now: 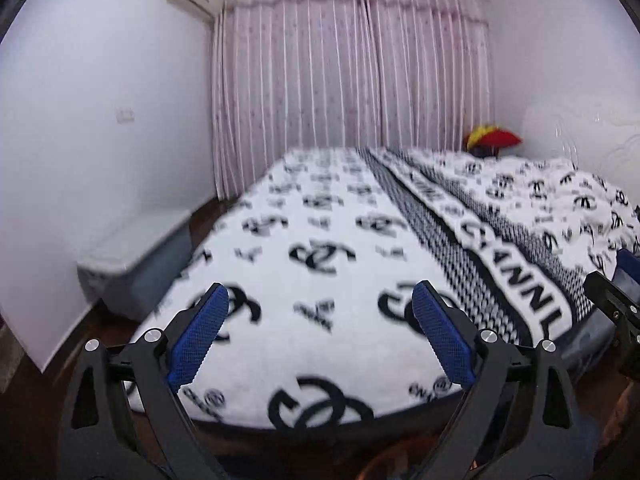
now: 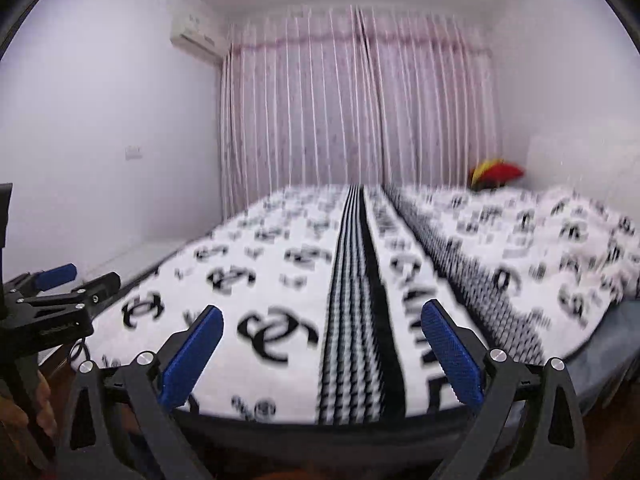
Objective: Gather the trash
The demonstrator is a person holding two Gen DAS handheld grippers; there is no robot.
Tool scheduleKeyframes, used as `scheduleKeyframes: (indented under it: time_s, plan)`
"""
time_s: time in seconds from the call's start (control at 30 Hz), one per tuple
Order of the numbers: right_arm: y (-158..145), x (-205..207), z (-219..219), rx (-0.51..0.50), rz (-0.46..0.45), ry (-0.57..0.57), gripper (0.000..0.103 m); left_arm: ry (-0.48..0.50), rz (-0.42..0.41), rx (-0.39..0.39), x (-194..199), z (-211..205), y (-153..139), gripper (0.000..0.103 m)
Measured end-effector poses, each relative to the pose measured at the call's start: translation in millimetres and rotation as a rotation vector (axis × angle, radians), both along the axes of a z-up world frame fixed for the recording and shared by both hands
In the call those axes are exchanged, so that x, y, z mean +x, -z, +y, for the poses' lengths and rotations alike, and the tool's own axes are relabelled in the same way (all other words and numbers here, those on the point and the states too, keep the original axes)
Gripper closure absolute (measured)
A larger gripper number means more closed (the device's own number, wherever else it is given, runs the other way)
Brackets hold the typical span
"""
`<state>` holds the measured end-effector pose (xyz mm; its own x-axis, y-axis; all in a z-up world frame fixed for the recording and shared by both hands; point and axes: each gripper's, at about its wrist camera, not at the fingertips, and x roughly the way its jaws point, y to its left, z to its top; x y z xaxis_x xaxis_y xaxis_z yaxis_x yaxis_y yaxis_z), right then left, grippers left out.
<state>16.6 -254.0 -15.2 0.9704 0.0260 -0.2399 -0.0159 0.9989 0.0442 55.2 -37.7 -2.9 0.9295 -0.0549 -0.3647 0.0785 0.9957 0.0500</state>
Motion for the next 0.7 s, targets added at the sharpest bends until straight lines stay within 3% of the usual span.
scheduleKeyframes:
  time_s: [0.27, 0.7]
  plan:
    - [-22, -9, 4, 0.010, -0.071, -0.005, 0.005, 0.005, -0.094, -0.013, -15, -2, -26, 0.012]
    - [-22, -10, 8, 0.005, -0.070, -0.009, 0.005, 0.002, -0.106, -0.009, -17, -3, -29, 0.012]
